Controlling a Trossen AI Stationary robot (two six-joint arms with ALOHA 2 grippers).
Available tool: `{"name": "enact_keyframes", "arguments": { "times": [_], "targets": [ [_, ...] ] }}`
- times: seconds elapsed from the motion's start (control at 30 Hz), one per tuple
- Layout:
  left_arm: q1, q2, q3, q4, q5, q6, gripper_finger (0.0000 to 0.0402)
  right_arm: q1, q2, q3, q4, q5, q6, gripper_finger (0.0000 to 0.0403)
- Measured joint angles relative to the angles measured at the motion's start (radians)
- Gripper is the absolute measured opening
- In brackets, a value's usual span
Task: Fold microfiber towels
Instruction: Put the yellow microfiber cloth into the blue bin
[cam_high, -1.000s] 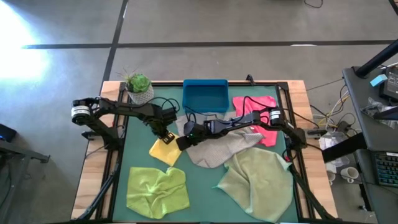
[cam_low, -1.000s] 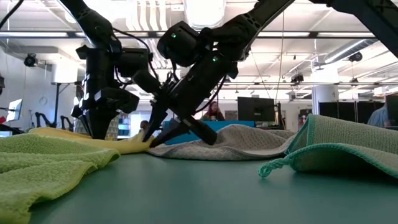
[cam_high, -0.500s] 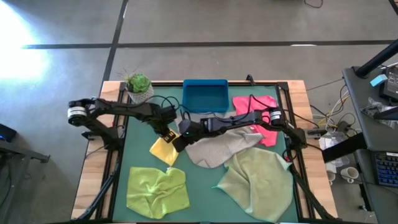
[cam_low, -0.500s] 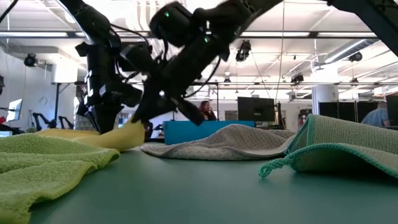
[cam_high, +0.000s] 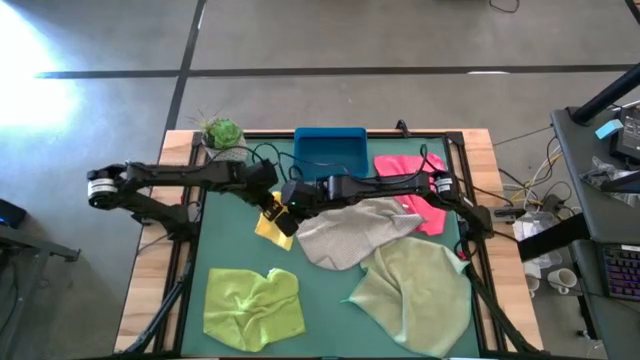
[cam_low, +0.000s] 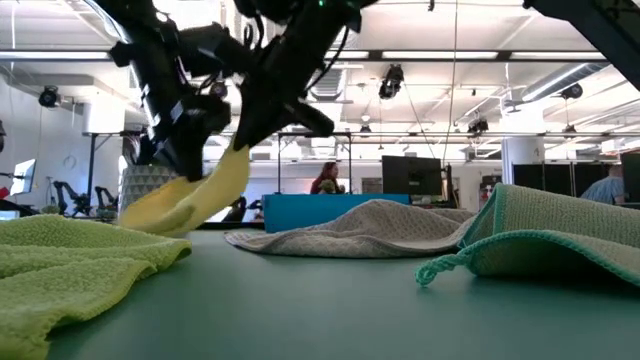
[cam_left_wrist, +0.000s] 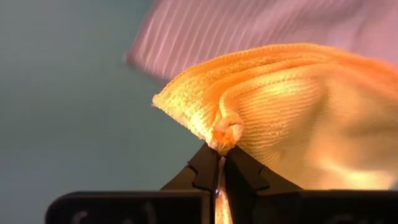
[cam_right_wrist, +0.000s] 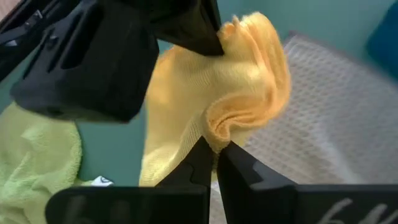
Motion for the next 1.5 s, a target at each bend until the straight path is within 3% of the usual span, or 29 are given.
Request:
{"name": "enact_keyframes", "arguments": {
  "times": [0.5,0.77,0.93,1.2,1.5],
  "targets": [
    [0.001,-0.021,0.037,0.168,-0.012,0.002,0.0002,-0.035,0.000,0.143,-0.272,0.097,-0.100,0.0009],
    [0.003,0.001,0.045,0.277,-0.067,0.002,0.0002,-0.080,0.000,0.192,-0.379,0.130,-0.171,0.0008],
    [0.024,0.001,0.046,0.327,-0.121,0.004,0.0002,-0.116,0.000,0.200,-0.392,0.122,-0.234,0.0008],
    [0.078,0.017,0.089,0.377,-0.117,0.008,0.0002,-0.185,-0.024,0.200,-0.413,0.077,-0.349,0.0008],
    [0.131,0.158,0.212,0.373,-0.117,0.033,0.0001,-0.282,-0.051,0.198,-0.449,0.051,-0.509,0.0008]
  ]
}}
